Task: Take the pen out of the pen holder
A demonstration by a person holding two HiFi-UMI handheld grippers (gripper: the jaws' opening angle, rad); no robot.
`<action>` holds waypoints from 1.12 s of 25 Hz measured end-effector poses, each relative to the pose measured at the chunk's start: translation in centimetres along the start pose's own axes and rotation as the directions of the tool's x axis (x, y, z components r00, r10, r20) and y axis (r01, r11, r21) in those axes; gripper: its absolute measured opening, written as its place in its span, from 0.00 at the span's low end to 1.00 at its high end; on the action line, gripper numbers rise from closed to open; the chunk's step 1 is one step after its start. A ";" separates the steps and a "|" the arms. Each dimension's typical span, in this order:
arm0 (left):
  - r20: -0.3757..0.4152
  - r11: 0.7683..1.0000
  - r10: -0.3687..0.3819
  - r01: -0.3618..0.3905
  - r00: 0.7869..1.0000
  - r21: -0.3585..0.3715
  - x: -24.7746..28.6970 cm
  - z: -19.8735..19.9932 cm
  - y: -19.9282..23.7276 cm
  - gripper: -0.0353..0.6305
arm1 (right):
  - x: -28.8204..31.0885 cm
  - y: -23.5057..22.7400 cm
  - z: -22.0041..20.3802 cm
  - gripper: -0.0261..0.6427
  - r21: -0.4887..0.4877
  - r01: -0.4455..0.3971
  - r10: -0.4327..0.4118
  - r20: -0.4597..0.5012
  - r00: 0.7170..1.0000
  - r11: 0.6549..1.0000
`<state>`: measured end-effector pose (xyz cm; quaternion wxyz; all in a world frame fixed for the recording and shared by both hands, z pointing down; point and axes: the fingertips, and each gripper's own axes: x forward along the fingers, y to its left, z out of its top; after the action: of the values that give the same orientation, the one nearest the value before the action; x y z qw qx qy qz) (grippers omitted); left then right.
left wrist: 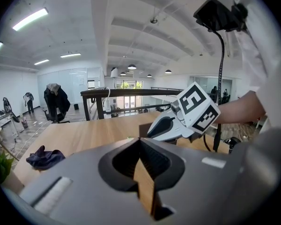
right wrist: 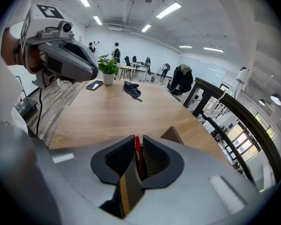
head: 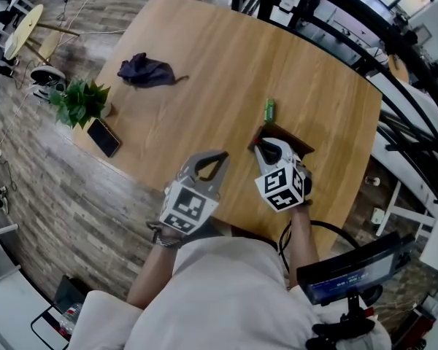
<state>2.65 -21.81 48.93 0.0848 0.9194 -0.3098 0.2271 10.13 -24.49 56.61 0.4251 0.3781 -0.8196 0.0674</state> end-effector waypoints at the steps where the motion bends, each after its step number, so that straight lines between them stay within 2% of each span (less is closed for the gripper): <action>1: -0.003 1.000 0.001 -0.001 1.000 0.000 0.1 0.0 0.0 0.05 | 0.2 0.0 -0.1 0.12 -0.006 -0.002 0.002 -0.006 1.000 1.000; 10: -0.042 1.000 -0.002 0.001 0.999 -0.026 0.3 -1.6 0.0 0.05 | 1.6 0.5 -0.6 0.14 -0.037 -0.035 0.033 -0.040 0.999 0.999; 17: -0.045 0.999 -0.011 0.010 0.999 -0.032 0.7 -1.6 -0.2 0.05 | 2.3 0.5 -1.1 0.15 -0.104 -0.042 0.034 -0.080 0.996 0.994; 28: -0.053 0.999 -0.010 0.008 0.999 -0.040 0.4 -1.9 -0.1 0.05 | 3.0 0.6 -0.6 0.14 -0.130 -0.040 0.030 -0.078 0.996 0.991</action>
<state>2.28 -21.34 50.75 0.1121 0.9126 -0.3077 0.2449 9.08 -25.46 59.37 0.4788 0.3322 -0.8119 0.0350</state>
